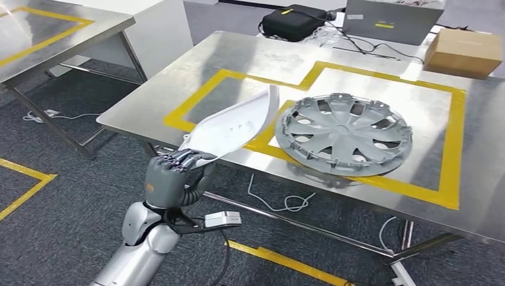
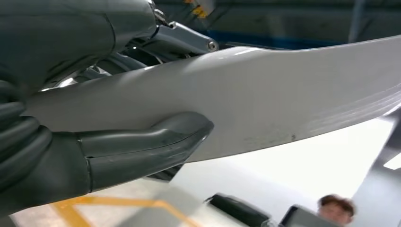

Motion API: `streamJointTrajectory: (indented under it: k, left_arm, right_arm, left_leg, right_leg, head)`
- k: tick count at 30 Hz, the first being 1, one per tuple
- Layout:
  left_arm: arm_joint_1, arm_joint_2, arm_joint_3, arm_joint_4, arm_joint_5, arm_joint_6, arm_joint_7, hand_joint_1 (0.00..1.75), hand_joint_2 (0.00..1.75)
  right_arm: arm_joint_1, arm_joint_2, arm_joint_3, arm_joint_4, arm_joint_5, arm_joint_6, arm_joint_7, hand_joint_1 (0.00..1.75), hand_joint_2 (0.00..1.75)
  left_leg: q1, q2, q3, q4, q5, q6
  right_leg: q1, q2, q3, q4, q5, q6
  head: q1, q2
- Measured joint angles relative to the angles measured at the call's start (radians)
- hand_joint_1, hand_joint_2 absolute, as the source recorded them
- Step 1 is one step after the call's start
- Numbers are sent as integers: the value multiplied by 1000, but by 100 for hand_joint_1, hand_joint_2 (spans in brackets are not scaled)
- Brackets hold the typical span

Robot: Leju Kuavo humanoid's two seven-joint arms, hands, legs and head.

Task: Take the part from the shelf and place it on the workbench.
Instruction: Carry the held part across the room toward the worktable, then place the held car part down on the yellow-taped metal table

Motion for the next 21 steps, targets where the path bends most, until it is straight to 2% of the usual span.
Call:
streamJointTrajectory:
  k: [2, 3, 4, 5, 6, 7, 8, 9, 10, 11, 12, 13, 14, 15, 17, 18, 19, 20, 21]
  left_arm:
    - [-5, -2, -1, 1, 2, 0, 0, 175, 175]
    - [-9, -3, -1, 1, 3, 1, 0, 175, 175]
    - [-12, -4, -1, 1, 4, 1, 0, 175, 175]
    - [-13, -4, -2, 1, 4, 1, 0, 175, 175]
    - [-14, -4, -2, 1, 4, 1, 0, 175, 175]
    - [-14, -4, -2, 1, 4, 1, -1, 175, 175]
    - [-14, -4, -3, 1, 4, 1, -1, 175, 175]
    - [-14, -4, -3, 2, 4, 0, -1, 175, 175]
    - [-14, -4, -3, 2, 4, 0, -1, 175, 175]
    - [-14, -4, -3, 2, 4, 0, -1, 175, 175]
    - [-15, -4, -4, 4, 4, 0, -1, 175, 175]
    - [-15, -4, -4, 6, 4, 0, -1, 175, 175]
    - [-15, -4, -5, 7, 4, 0, -1, 175, 175]
    - [-16, -4, -5, 9, 4, 0, -1, 175, 175]
    - [-19, -6, -7, 9, 4, 0, -1, 175, 175]
    - [-21, -7, -8, 9, 4, 0, -1, 175, 175]
    - [-24, -8, -8, 9, 4, 0, -1, 175, 175]
    - [-25, -7, -8, 9, 4, 0, -1, 175, 175]
    - [-26, -7, -8, 9, 4, 0, -1, 175, 175]
  right_arm:
    - [-5, 0, -1, -1, 0, 3, -3, 0, 0]
    - [-7, -1, -1, -1, 0, 6, -8, 0, 0]
    - [-10, -3, -2, -1, 0, 10, -12, 0, 0]
    - [-11, -4, -3, -1, 0, 12, -15, 0, 0]
    - [-12, -6, -5, -1, 0, 14, -16, 0, 0]
    - [-13, -8, -6, -1, 0, 15, -16, 0, 0]
    - [-13, -10, -7, -1, 0, 16, -17, 0, 0]
    - [-13, -11, -7, -1, 0, 16, -17, 0, 0]
    - [-13, -13, -8, -1, 0, 16, -17, 0, 0]
    - [-12, -14, -9, -1, 0, 16, -17, 0, 0]
    - [-10, -16, -10, 0, -1, 16, -17, 0, 0]
    - [-7, -18, -11, 1, -1, 17, -16, 0, 0]
    - [-6, -20, -12, 2, -1, 17, -16, 0, 0]
    - [-5, -21, -13, 2, -1, 18, -16, 0, 0]
    - [-7, -22, -14, 0, -1, 18, -17, 0, 0]
    - [-6, -23, -15, 0, 0, 18, -18, 0, 0]
    - [-6, -23, -15, 0, 0, 18, -18, 0, 0]
    - [-6, -22, -15, 0, 0, 19, -19, 0, 0]
    - [-7, -22, -15, 0, 0, 19, -20, 0, 0]
  left_leg:
    - [3, -3, 28, -16, -7, 14]
    - [6, -4, 45, -28, -10, 20]
    - [8, -5, 62, -40, -14, 23]
    - [8, -5, 78, -50, -21, 26]
    - [8, -6, 93, -57, -29, 27]
    - [8, -7, 108, -62, -40, 28]
    - [8, -8, 126, -65, -54, 28]
    - [7, -10, 146, -66, -69, 28]
    - [6, -11, 168, -67, -85, 28]
    - [5, -11, 188, -68, -102, 28]
    - [4, -12, 209, -67, -119, 27]
    - [3, -14, 223, -69, -133, 24]
    - [3, -16, 235, -72, -144, 19]
    - [3, -18, 246, -72, -147, 12]
    - [2, -17, 250, -53, -136, -1]
    - [2, -15, 237, -20, -124, -6]
    - [2, -13, 210, 28, -120, -11]
    - [3, -11, 172, 86, -127, -15]
    - [4, -10, 129, 141, -150, -20]
  right_leg:
    - [0, -3, 7, 12, 9, 13]
    - [0, -4, -11, 44, 23, 18]
    - [0, -5, -45, 93, 30, 21]
    - [-1, -6, -92, 153, 27, 24]
    - [-1, -7, -143, 206, 6, 27]
    - [0, -7, -189, 240, -30, 29]
    - [0, -7, -224, 250, -67, 30]
    - [1, -7, -248, 235, -88, 28]
    - [2, -7, -261, 199, -76, 24]
    - [5, -7, -268, 148, -23, 18]
    - [8, -7, -271, 103, 56, 9]
    - [12, -7, -270, 69, 123, 2]
    - [16, -7, -264, 49, 170, -6]
    - [19, -7, -256, 44, 185, -12]
    - [18, -6, -225, 27, 174, -23]
    - [14, -5, -210, 18, 170, -28]
    - [10, -5, -194, 10, 164, -31]
    - [6, -5, -180, 5, 157, -34]
    - [4, -4, -168, 3, 147, -36]
  head:
    - [-1, 0]
    - [1, 0]
    - [3, 0]
    - [5, 0]
    - [6, 0]
    - [6, 0]
    - [6, 0]
    - [6, 0]
    - [7, 0]
    - [7, 0]
    - [6, 0]
    - [6, 0]
    - [4, 0]
    - [3, 0]
    - [2, 0]
    - [1, 0]
    - [-1, 0]
    - [-3, 0]
    - [-5, 0]
